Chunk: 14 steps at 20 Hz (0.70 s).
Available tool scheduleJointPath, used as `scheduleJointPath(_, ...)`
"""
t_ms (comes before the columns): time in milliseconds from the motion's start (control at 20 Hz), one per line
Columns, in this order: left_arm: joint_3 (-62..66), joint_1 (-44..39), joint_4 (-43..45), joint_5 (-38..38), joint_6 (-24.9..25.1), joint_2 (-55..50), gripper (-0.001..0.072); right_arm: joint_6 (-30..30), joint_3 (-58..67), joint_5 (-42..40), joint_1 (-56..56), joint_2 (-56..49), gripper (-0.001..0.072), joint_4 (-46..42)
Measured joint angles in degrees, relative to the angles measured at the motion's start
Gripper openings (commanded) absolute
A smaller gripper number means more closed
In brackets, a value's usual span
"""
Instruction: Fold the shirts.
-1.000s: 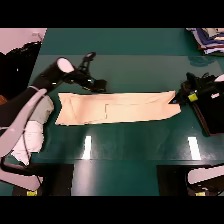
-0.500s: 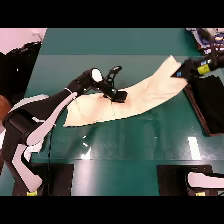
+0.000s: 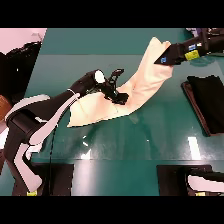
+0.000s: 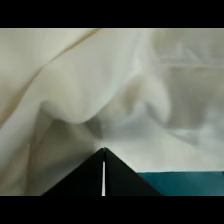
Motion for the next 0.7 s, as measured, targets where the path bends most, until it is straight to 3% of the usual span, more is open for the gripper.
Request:
scheduleJointPath(300, 4.5, 7.2, 3.3, -7.3, 0.0, 3.4, 0.0022, 0.2, 0.4, -5.0, 7.9, -0.2, 0.0017, 0.0)
scheduleJointPath(600, 10.2, 22.8, 9.3, -13.2, 0.2, 13.7, 0.0023, -1.1, 0.4, -16.5, 21.4, -5.8, 0.002, 0.1)
scheduleJointPath(650, 10.7, 25.6, 9.7, -13.7, 0.2, 15.6, 0.0023, -1.8, 0.4, -19.1, 24.3, -7.6, 0.0057, 0.1)
scheduleJointPath(700, 11.0, 27.9, 10.2, -14.2, 0.2, 17.2, 0.0023, -2.7, 0.4, -21.5, 26.8, -9.3, 0.0252, 0.9)
